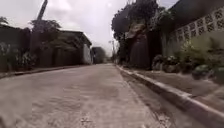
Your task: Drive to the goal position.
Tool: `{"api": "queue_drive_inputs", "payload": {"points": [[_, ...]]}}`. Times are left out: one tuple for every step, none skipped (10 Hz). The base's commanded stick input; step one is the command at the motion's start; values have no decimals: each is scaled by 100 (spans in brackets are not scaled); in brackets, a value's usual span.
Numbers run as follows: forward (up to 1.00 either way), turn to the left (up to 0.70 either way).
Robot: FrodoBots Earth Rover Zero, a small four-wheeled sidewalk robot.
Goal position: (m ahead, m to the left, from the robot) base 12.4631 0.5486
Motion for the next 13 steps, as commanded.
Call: {"api": "queue_drive_inputs", "payload": {"points": [[100, 0], [100, 0], [100, 0], [100, 0], [100, 0], [100, 0], [100, 0], [100, 0], [100, 0], [100, 0], [100, 0], [100, 0], [100, 0]]}}
